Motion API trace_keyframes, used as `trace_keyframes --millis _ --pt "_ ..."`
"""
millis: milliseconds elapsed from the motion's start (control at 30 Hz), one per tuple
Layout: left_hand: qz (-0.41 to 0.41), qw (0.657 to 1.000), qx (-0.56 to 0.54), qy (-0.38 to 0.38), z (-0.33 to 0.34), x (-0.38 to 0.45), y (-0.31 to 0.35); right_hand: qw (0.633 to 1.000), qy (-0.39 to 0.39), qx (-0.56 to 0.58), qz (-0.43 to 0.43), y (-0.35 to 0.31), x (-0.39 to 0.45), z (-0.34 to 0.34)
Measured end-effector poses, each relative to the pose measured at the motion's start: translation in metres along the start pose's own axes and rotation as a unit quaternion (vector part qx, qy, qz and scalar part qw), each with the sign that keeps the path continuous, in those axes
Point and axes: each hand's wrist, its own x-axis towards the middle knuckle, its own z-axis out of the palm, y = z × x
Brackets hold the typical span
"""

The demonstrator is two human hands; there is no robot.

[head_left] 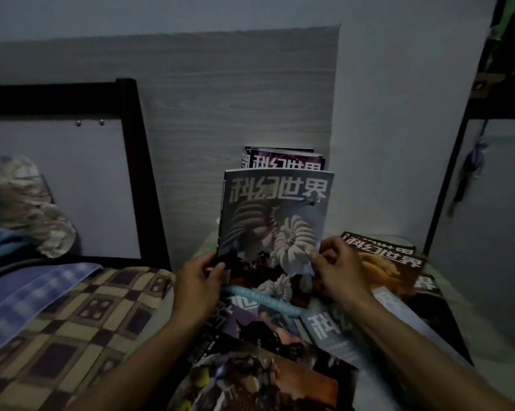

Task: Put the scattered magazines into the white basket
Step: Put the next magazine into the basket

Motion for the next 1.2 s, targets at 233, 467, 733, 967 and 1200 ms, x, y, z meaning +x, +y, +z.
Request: trace_keyframes --millis 233,467,733,967,1200 --pt "0.006 0.990 -0.084 0.111 -0.012 0.073 0.047 0.986 0.080 0.060 -0.133 -0.055 0.045 -0.006" --pt "0.030 0.989 -0.128 0.068 0.023 0.174 0.069 0.967 0.185 -0.021 -0.174 -0.079 0.131 -0.003" --pt "-0.030 0.996 -0.082 -0.003 0.091 0.204 -0.019 0.970 0.193 -0.104 -0.104 0.020 0.168 0.022" --pt "0.021 0.993 0.112 0.036 0.105 0.196 -0.046 0.964 0.209 -0.138 -0.086 0.051 0.174 0.033" --pt "0.091 0.968 0.171 -0.162 0.098 0.167 -0.035 0.976 0.074 -0.183 -0.093 0.039 0.154 0.024"
